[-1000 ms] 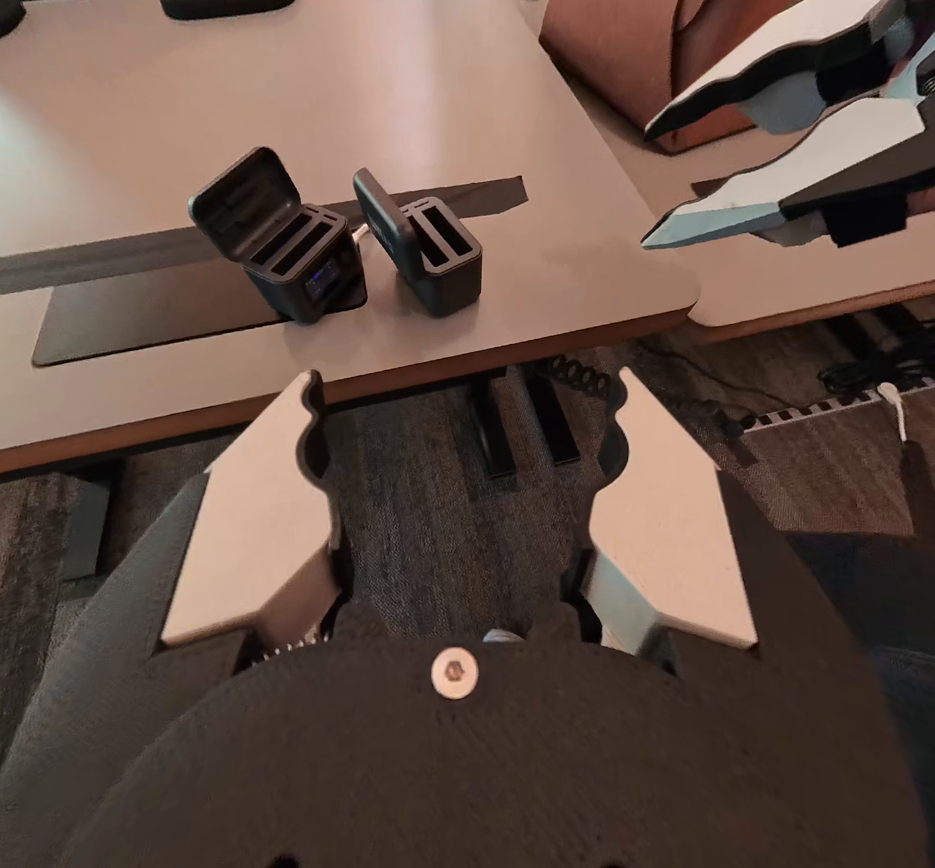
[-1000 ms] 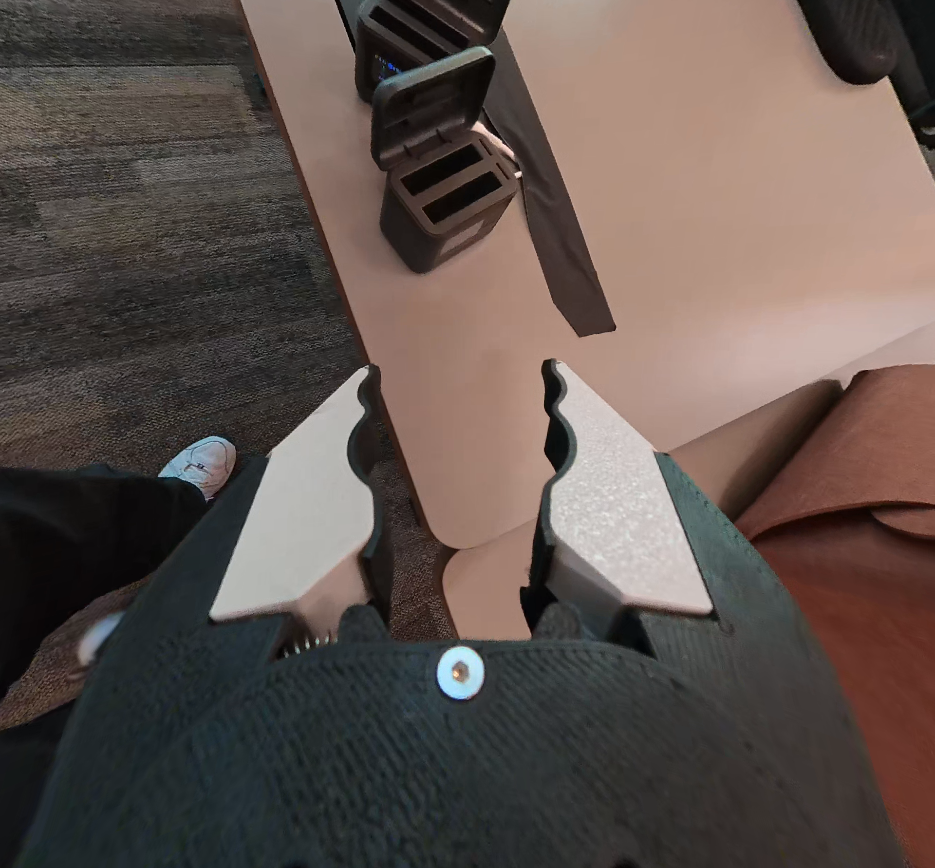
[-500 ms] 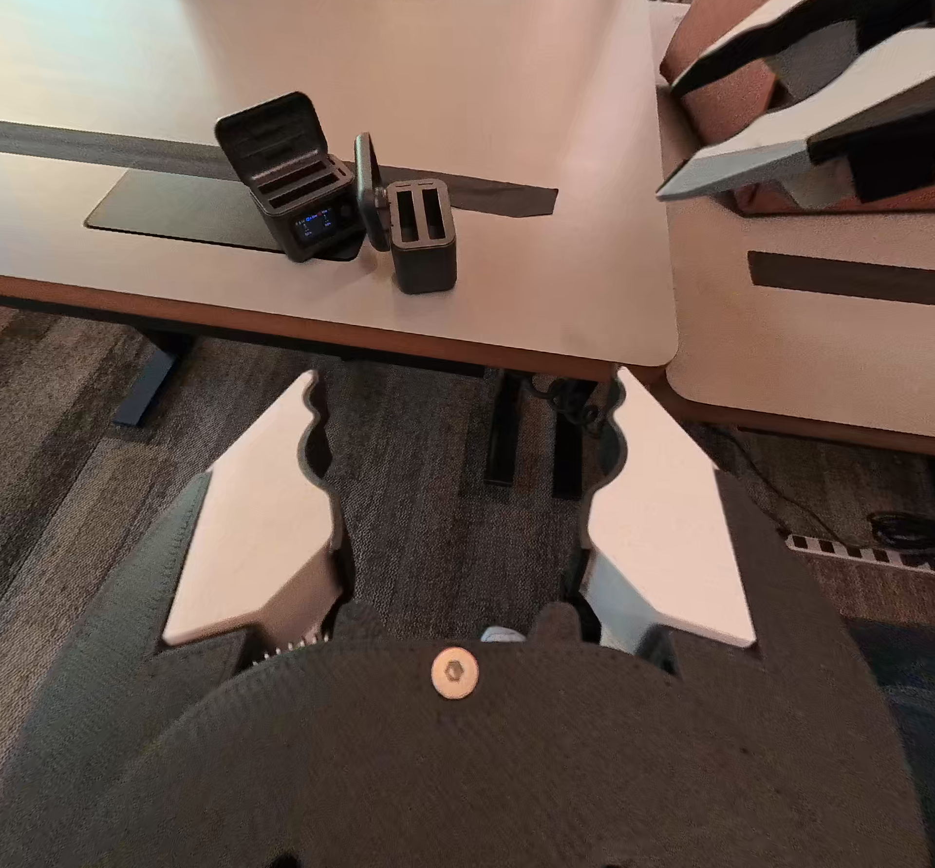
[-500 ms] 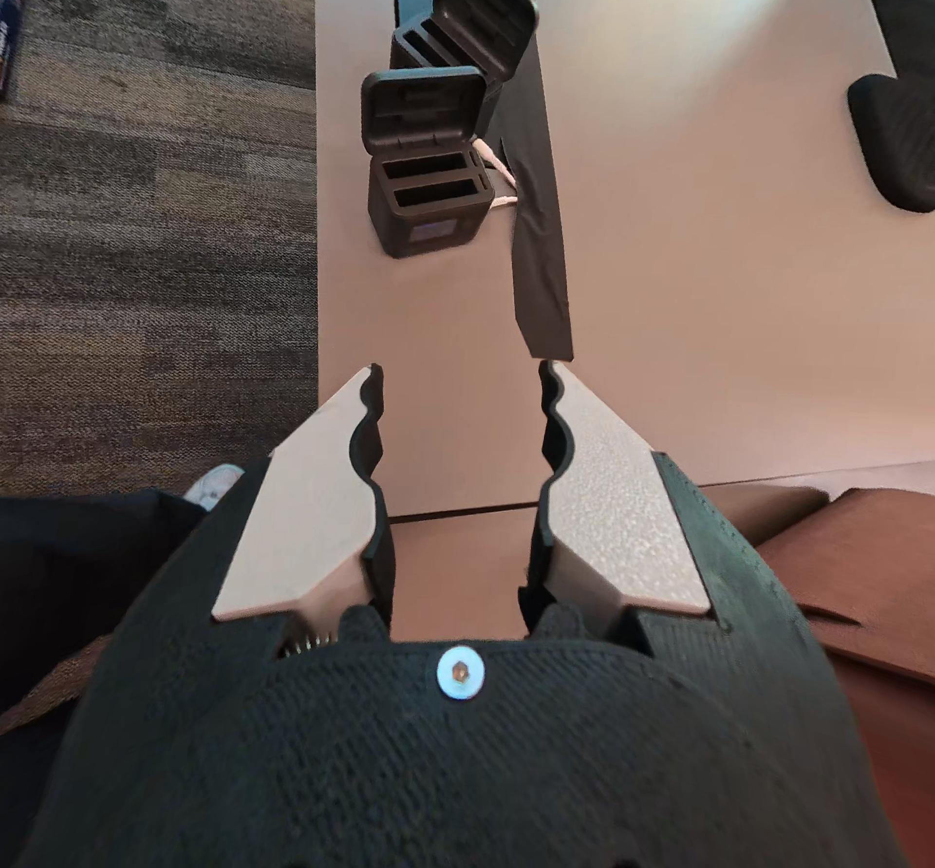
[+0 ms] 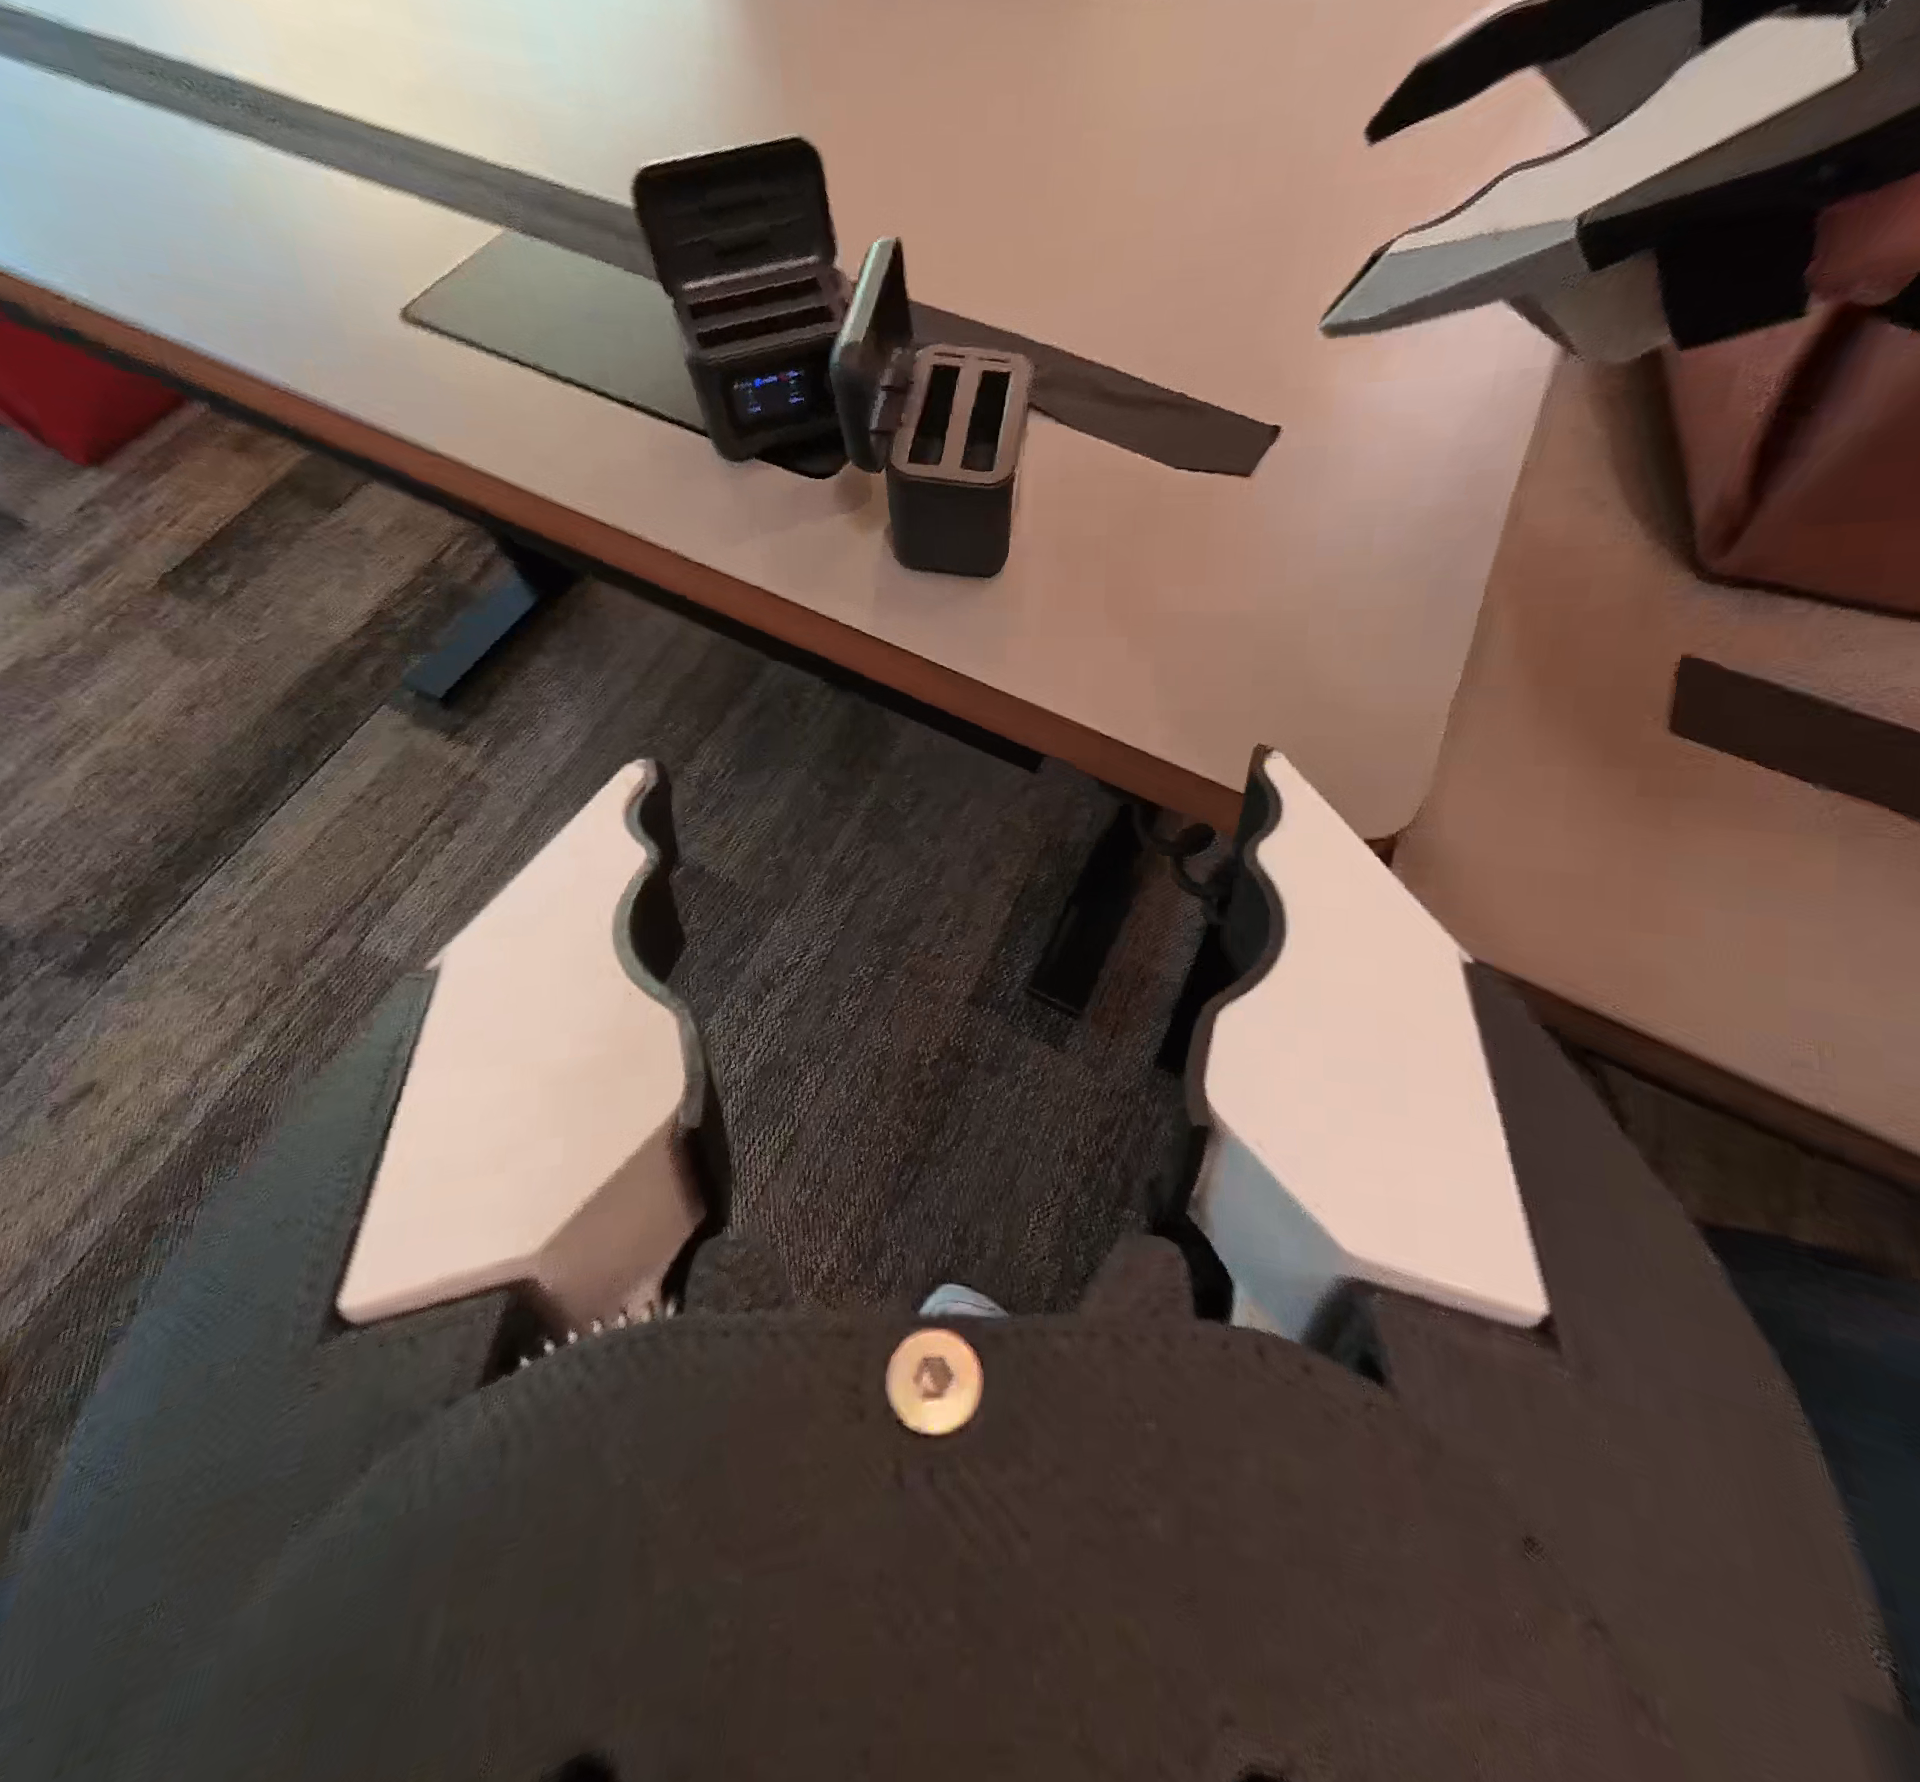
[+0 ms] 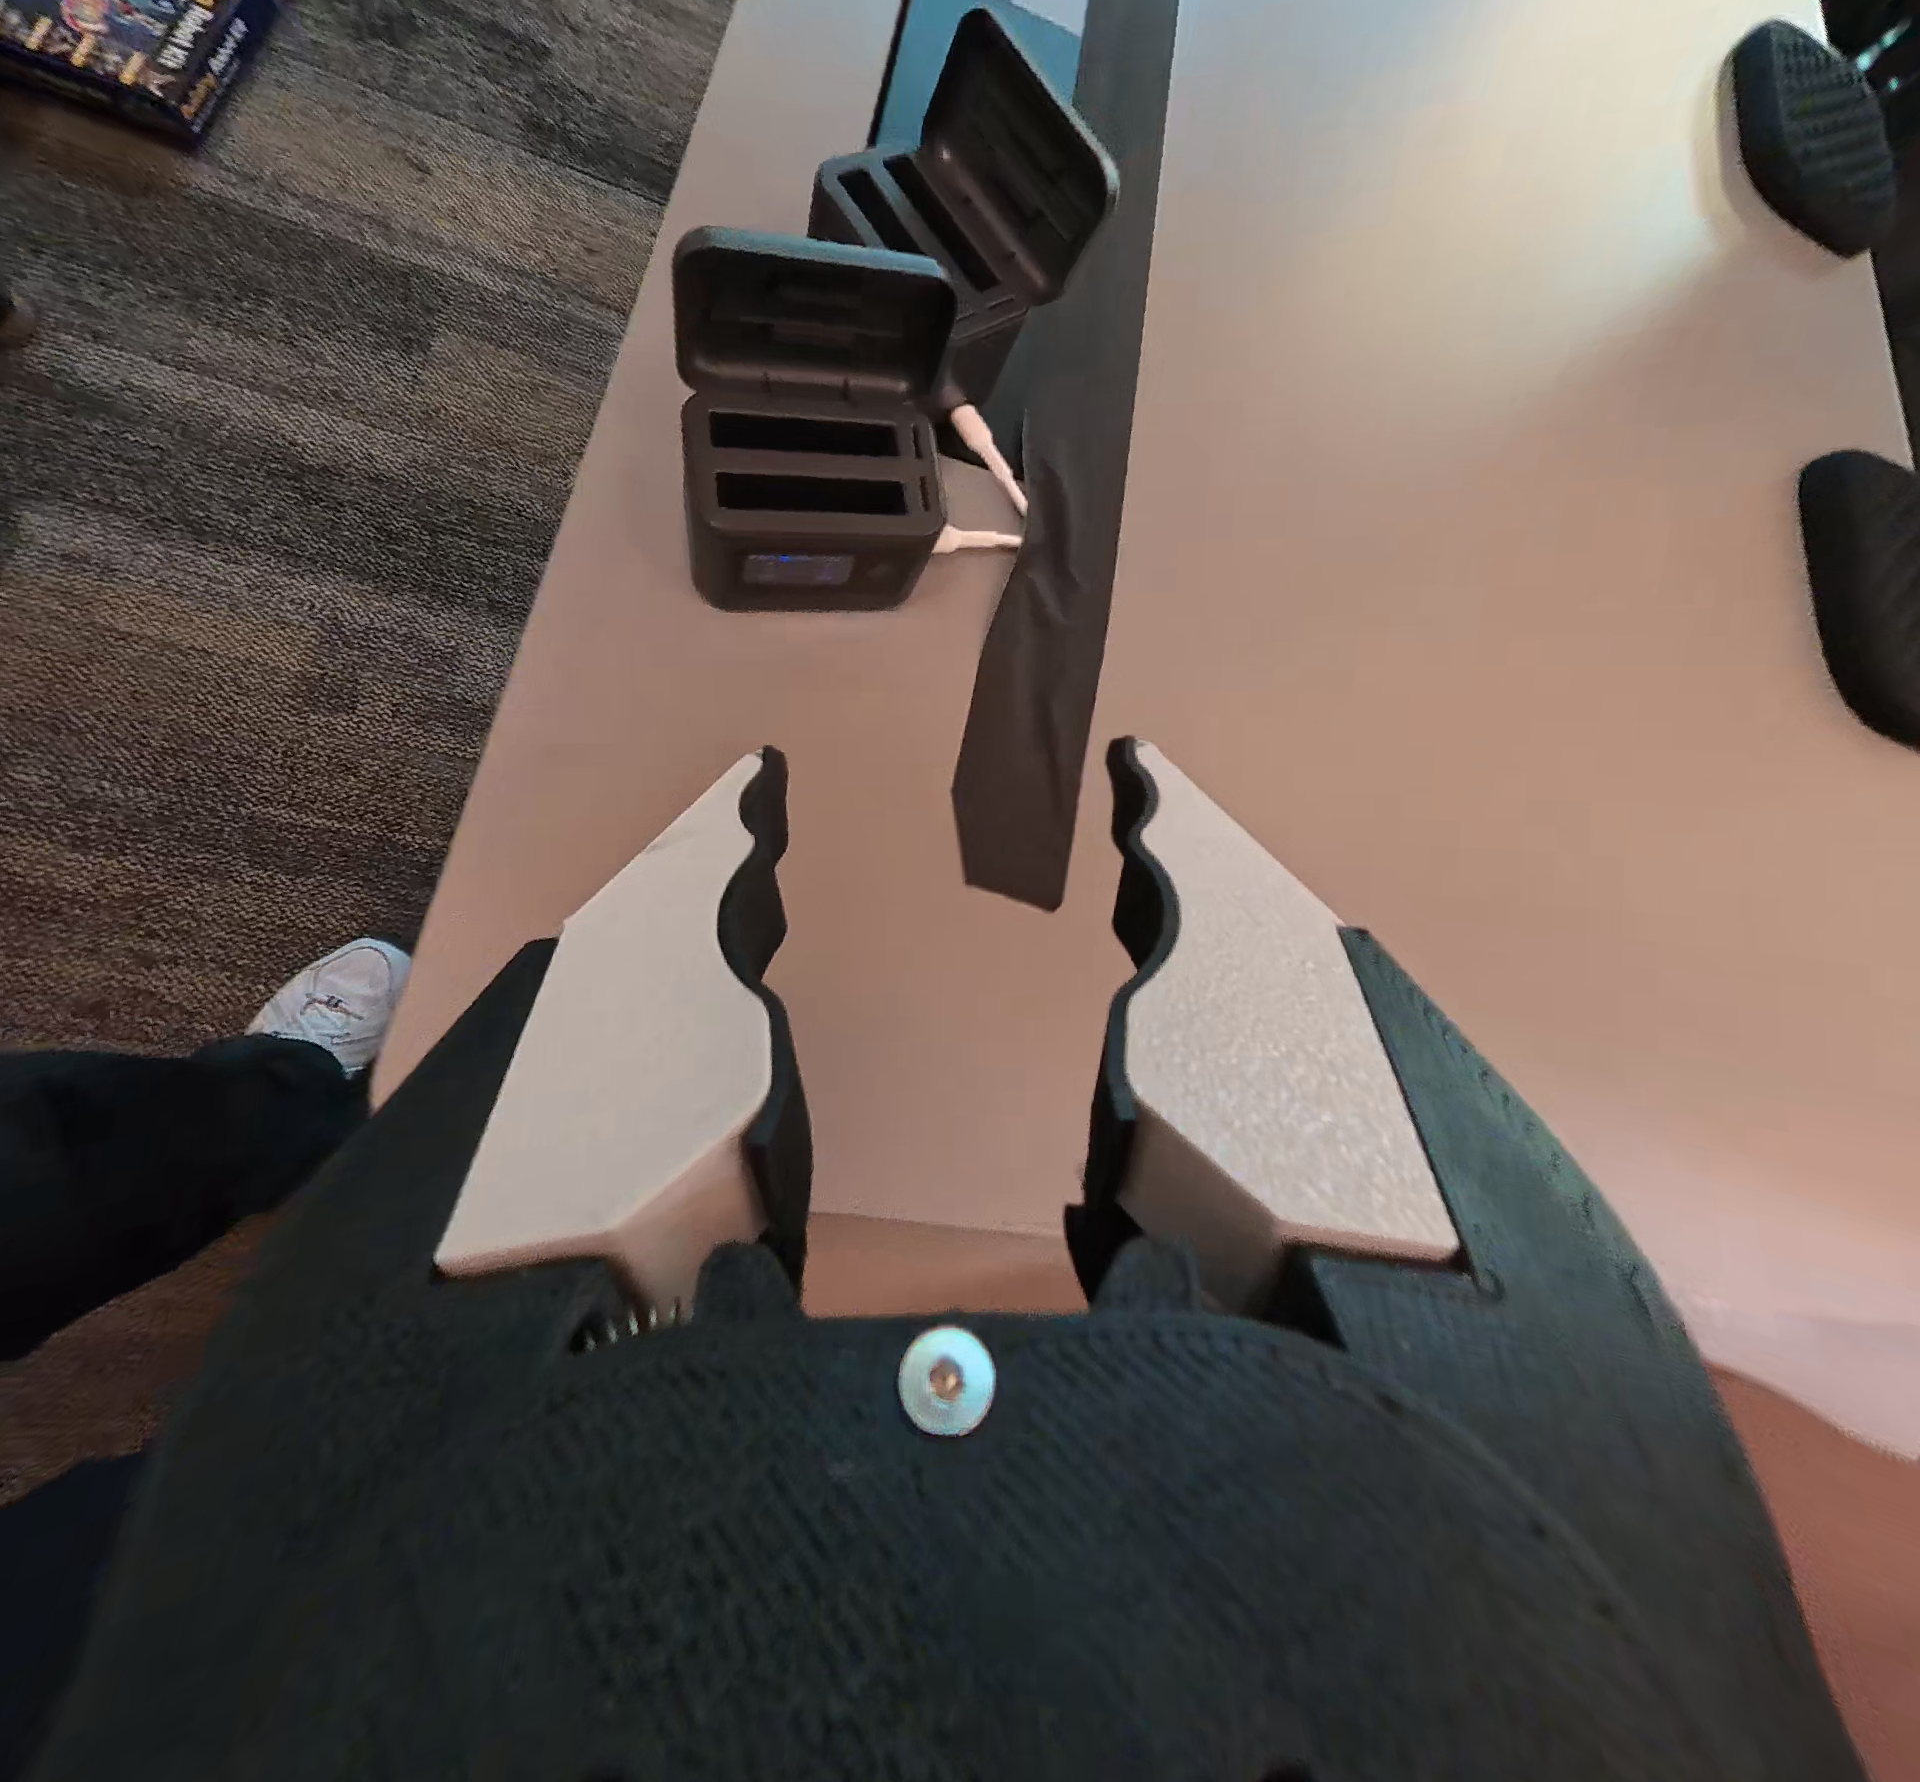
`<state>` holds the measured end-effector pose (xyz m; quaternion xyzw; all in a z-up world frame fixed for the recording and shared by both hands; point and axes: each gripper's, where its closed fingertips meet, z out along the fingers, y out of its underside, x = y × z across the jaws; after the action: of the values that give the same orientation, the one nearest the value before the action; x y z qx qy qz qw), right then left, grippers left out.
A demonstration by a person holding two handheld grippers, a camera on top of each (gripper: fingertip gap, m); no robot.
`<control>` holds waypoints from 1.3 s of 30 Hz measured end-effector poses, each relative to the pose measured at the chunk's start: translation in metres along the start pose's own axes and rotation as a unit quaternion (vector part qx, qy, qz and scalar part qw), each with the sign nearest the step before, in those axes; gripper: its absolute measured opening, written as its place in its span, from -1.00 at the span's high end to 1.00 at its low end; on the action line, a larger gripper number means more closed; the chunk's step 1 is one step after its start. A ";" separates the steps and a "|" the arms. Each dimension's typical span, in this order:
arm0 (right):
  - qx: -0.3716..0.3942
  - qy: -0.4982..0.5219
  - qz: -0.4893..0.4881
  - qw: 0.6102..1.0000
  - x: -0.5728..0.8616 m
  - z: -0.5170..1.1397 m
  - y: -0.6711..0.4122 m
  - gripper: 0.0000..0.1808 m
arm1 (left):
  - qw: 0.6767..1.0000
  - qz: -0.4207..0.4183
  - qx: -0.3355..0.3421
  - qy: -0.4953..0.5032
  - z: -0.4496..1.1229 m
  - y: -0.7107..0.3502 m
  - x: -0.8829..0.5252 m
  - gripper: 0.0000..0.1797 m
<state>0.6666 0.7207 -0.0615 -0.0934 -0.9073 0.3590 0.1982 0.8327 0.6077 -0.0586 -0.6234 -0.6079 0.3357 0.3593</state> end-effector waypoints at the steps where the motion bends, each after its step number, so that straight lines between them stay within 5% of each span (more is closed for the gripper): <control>1: 0.004 -0.009 -0.007 1.000 0.004 0.003 -0.001 0.30 | 1.000 -0.011 -0.003 -0.020 0.000 0.001 0.003 -0.19; 17: 0.042 -0.195 -0.119 0.973 0.021 0.058 -0.016 0.34 | 0.986 -0.102 -0.023 -0.133 -0.004 -0.017 0.081 -0.24; 26: 0.098 -0.291 -0.047 0.950 0.048 0.075 -0.035 0.45 | 0.972 -0.160 -0.077 -0.154 0.020 -0.026 0.102 -0.31; 39: 0.106 -0.380 -0.094 0.914 0.077 0.123 -0.055 0.42 | 0.967 -0.178 -0.091 -0.161 0.073 -0.059 0.123 -0.35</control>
<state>0.5434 0.6292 -0.0830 0.1574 -0.8752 0.4414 -0.1197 0.7441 0.7336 -0.0433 -0.4732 -0.7866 0.3057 0.2528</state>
